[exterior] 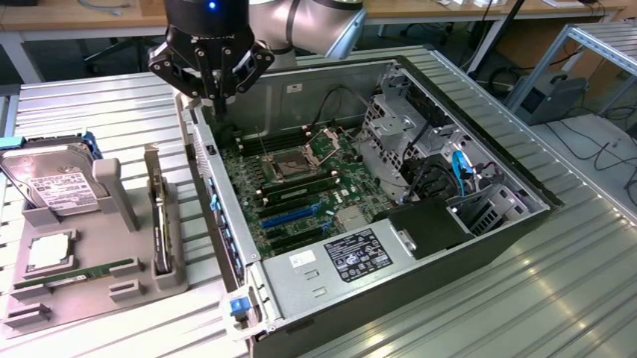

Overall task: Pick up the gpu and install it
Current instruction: 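Reach for the gpu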

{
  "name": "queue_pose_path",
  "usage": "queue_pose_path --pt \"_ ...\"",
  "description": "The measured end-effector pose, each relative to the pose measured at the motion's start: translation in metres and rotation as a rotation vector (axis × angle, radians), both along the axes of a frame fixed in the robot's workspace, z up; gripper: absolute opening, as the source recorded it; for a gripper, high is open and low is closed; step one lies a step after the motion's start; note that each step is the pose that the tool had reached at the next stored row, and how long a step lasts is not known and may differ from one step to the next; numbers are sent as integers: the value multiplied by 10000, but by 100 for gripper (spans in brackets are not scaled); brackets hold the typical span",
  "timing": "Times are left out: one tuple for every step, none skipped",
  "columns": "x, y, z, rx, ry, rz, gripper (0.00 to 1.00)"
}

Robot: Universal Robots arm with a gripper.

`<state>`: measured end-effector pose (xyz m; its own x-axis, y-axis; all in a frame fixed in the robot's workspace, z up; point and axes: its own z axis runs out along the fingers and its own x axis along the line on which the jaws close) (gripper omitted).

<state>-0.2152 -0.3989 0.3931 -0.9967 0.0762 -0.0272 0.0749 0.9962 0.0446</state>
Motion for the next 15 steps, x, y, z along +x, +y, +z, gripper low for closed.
queue_pose_path --pt "-4 0 0 0 1 -1 11" --pt "-11 0 0 0 0 0 11" --pt "-15 0 0 0 0 -1 11" --pt "-21 0 0 0 0 -1 11" --pt "-25 0 0 0 0 0 11" --pt "-30 0 0 0 1 -1 11" --pt "-35 0 0 0 0 -1 11" --pt "-43 0 0 0 0 -1 11" --pt "-50 0 0 -1 1 -1 11" --pt "-54 0 0 -1 1 -1 11" --pt "-58 0 -1 0 0 -1 11" --pt "-61 0 0 0 1 0 11" --pt "-65 0 0 -1 1 0 11" --pt "-68 0 0 -1 1 0 11" --pt "-71 0 0 -1 1 0 11"
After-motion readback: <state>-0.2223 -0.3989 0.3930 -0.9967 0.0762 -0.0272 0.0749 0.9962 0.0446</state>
